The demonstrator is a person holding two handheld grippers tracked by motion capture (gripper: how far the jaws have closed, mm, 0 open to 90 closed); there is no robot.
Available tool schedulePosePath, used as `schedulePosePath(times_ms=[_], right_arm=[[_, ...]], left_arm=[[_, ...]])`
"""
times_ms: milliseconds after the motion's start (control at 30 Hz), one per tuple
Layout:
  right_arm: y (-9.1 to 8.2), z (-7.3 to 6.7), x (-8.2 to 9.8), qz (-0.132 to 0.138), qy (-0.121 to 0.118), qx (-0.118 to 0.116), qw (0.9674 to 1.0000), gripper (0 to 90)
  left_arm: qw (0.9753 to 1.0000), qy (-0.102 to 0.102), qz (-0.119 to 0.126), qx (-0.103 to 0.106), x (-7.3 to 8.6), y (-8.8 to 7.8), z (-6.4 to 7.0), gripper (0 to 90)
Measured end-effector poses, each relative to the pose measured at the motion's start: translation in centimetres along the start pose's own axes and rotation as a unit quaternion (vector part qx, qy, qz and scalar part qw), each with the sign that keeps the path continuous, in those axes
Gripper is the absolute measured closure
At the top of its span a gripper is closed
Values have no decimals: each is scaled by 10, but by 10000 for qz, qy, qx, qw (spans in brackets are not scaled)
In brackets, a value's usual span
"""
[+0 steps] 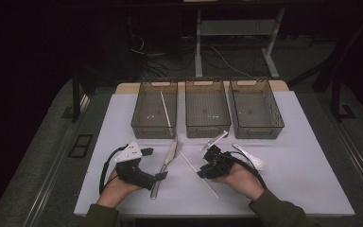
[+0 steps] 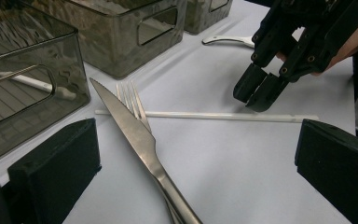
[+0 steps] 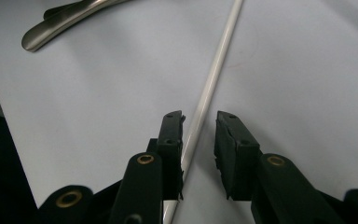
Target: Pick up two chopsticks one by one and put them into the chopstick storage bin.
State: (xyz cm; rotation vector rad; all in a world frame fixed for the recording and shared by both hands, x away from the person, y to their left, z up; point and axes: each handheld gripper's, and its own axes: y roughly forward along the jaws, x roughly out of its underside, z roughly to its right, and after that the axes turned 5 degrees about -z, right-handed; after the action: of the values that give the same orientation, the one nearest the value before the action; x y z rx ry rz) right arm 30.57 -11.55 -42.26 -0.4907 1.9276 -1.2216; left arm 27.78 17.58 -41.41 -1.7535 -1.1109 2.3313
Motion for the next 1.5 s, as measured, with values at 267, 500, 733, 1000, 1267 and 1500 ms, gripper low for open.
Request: schedulePosePath(times_ms=[267, 500, 733, 1000, 1267, 1500], right_arm=[[6, -1, 0, -119, 2, 11, 9999, 745], [8, -3, 0, -199, -24, 111, 9997, 767], [7, -2, -3, -311, -20, 239, 9992, 791], [8, -5, -8, -503, -115, 448, 9977, 798], [8, -3, -9, -551, -165, 576, 9967, 812], [7, 0, -10, -605, -200, 687, 9956, 819]], left_arm=[[10000, 6, -3, 13, 0, 0, 0, 0], [10000, 7, -8, 10, 0, 0, 0, 0], [10000, 9, -6, 10, -1, 0, 0, 0], [10000, 1, 27, 13, -1, 0, 1, 0], [10000, 3, 9, 19, -1, 0, 1, 0], [10000, 8, 10, 23, -1, 0, 1, 0]])
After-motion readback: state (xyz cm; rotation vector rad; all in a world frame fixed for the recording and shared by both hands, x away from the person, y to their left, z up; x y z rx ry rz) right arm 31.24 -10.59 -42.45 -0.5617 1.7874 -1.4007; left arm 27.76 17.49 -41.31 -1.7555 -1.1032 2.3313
